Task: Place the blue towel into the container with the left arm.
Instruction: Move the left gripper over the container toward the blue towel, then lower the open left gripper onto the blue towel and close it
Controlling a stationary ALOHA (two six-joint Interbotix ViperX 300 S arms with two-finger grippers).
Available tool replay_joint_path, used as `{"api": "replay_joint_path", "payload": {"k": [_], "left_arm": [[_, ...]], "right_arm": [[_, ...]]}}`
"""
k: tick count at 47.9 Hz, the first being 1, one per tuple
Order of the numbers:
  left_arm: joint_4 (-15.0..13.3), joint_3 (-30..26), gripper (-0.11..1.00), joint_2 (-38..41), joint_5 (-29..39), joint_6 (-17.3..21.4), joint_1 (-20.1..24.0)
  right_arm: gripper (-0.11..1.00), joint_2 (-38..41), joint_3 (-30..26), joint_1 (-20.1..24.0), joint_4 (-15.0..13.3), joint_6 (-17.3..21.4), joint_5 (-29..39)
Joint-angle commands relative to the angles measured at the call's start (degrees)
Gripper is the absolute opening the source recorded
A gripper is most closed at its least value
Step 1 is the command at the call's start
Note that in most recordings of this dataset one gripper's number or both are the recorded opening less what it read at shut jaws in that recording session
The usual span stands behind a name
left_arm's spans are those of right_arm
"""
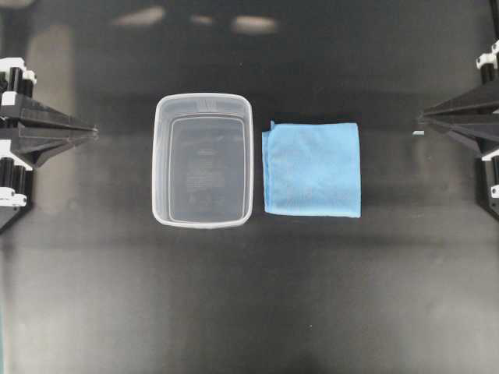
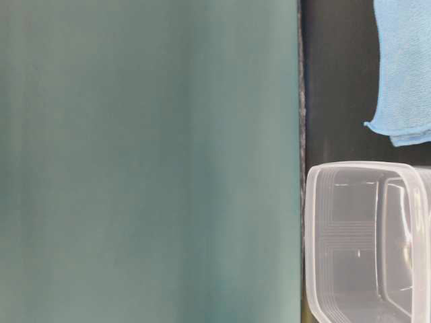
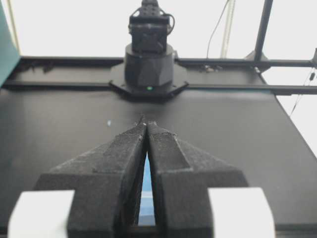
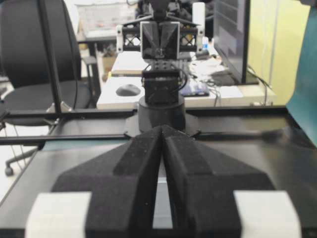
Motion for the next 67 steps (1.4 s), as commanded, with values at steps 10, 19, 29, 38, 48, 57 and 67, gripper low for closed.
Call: {"api": "replay_joint_path", "payload": {"k": [10, 19, 29, 38, 48, 57, 67], "left_arm": [[2.29, -10.55, 0.0, 9.14, 12.66, -3.16, -0.18], [2.29, -20.48, 0.0, 18.9, 24.35, -2.37, -0.26], [2.37, -32.08, 0.0, 32.34, 33.93, -2.29, -0.26], [2.37, -43.86, 0.0, 43.95, 44.82, -2.11, 0.35], [2.46, -52.47, 0.11, 52.91, 49.66, -1.14, 1.67], [2.46, -57.39, 0.6, 60.64, 50.19, 2.81, 1.85], [2.46, -63.72, 0.91, 70.84, 50.27, 4.83, 2.02]], "right_arm": [[0.01, 0.35, -0.79, -0.62, 0.44, 0.18, 0.18], [0.01, 0.18, -0.09, -2.64, 0.44, 0.26, 2.46], [0.01, 0.09, 0.09, -3.52, 0.44, 0.26, 2.9], [0.29, -0.53, 1.14, -3.52, 0.7, 0.35, 3.96], [0.77, -2.64, 0.97, -3.52, 1.14, 1.23, 4.57], [0.79, -5.27, 1.58, -3.52, 1.14, 1.76, 7.65], [0.78, -8.26, 1.58, -3.52, 1.14, 1.85, 10.63]]}}
